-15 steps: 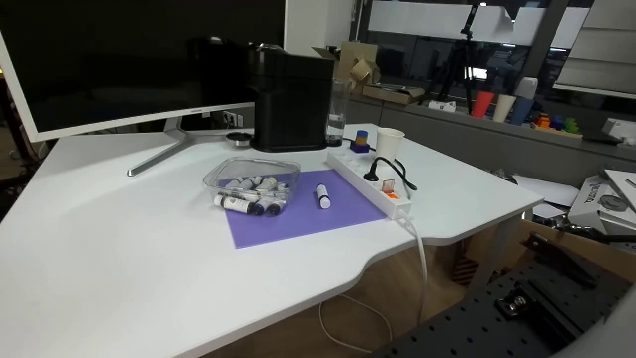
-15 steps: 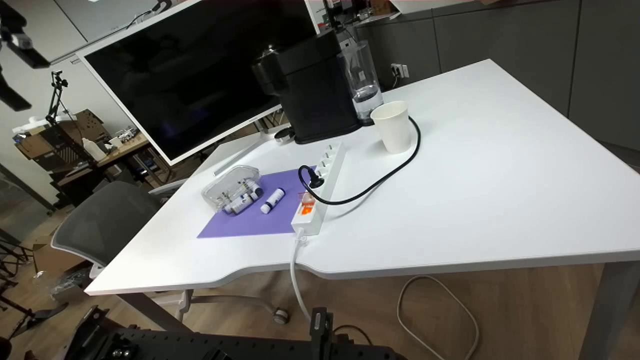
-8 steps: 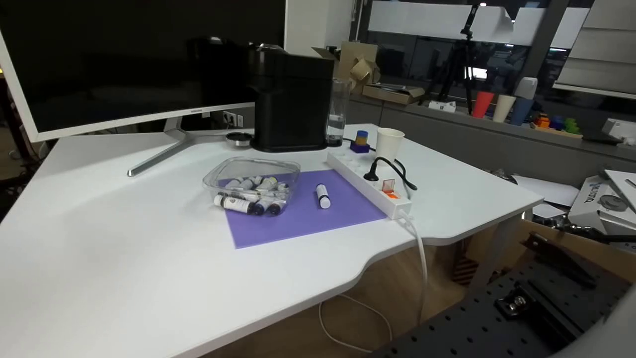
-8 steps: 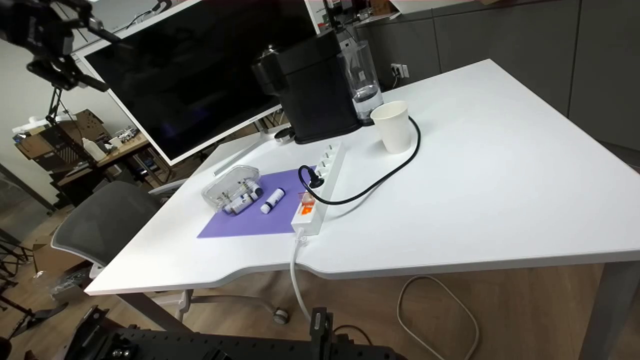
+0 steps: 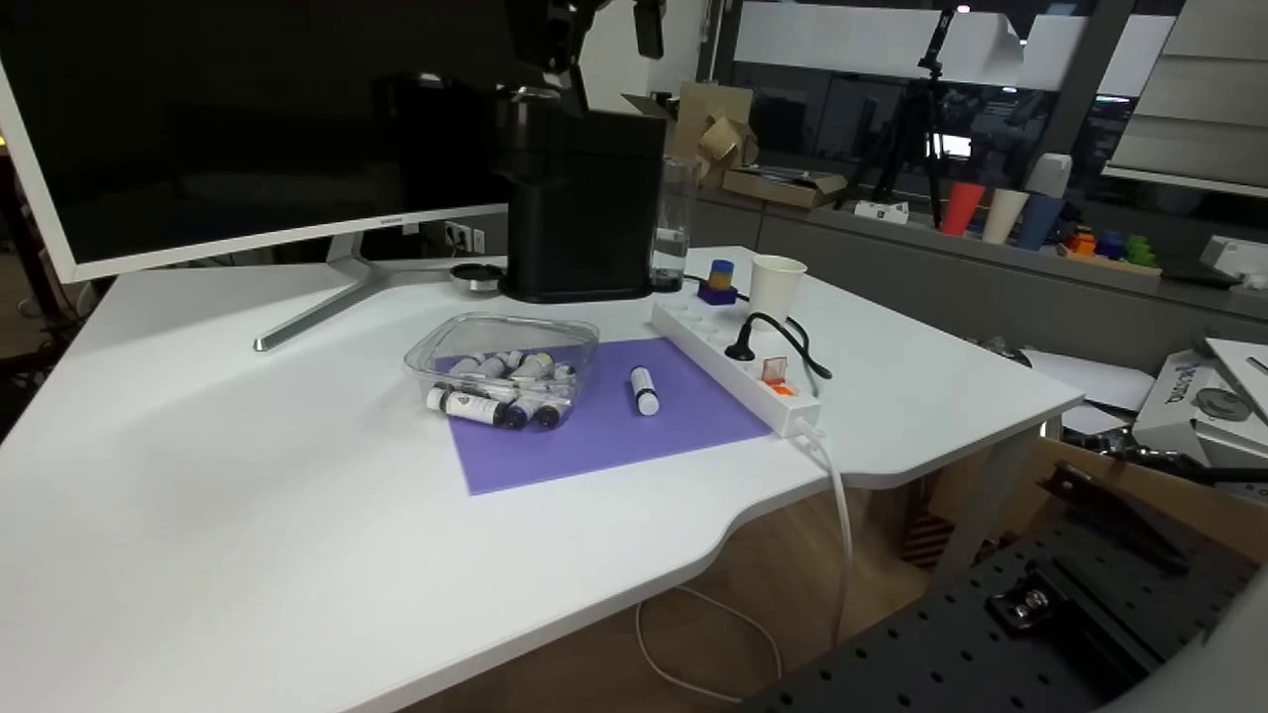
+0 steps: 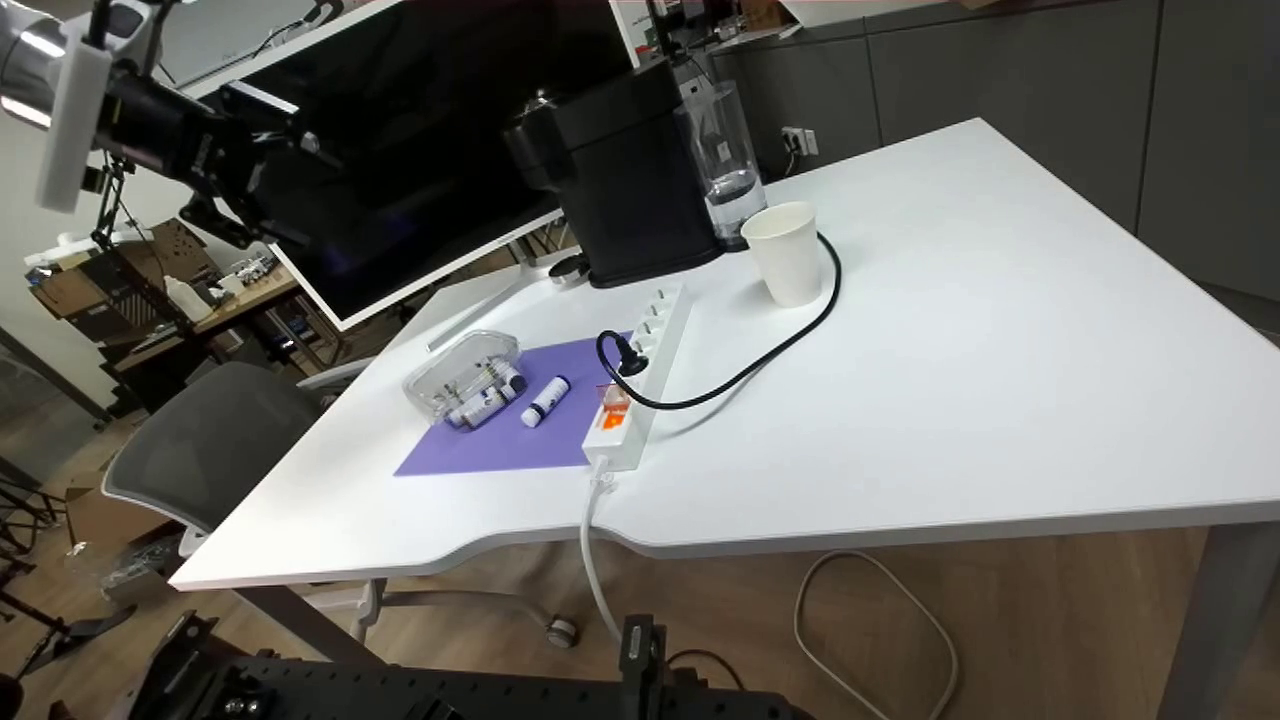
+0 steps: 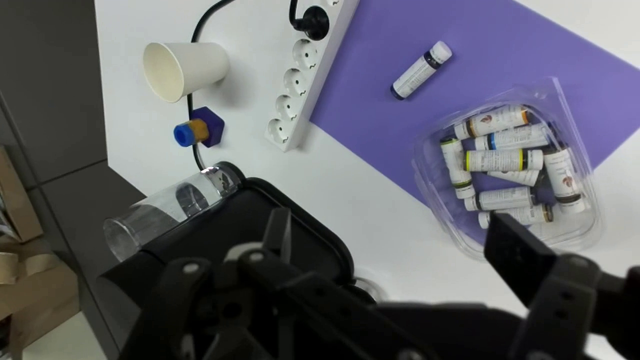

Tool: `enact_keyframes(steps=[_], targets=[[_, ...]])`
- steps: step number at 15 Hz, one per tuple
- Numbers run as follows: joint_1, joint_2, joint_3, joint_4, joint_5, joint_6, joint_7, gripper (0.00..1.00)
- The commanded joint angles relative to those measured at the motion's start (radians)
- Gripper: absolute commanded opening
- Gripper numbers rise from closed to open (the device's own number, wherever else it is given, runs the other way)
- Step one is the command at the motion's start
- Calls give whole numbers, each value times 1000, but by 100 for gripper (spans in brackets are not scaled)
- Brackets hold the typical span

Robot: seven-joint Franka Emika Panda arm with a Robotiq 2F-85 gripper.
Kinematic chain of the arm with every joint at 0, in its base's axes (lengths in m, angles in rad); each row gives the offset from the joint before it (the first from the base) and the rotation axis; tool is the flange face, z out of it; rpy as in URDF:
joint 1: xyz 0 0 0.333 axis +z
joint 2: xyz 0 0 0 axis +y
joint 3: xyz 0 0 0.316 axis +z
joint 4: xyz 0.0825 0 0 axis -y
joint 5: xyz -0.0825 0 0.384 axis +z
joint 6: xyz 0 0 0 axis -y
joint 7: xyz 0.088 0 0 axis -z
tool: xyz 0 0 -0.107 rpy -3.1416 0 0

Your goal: Open the lid of the container

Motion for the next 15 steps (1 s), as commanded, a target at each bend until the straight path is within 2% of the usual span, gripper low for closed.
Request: enact_keyframes(steps=[1,6,12,15], targets=[[22,12,-23,3,-10,-4,5,100],[18,69,-27,7,-58,12,-33,100],[48,226,-99,9,-14,89,-264,100],[53,316,-122,23,-37,110,-332,100]])
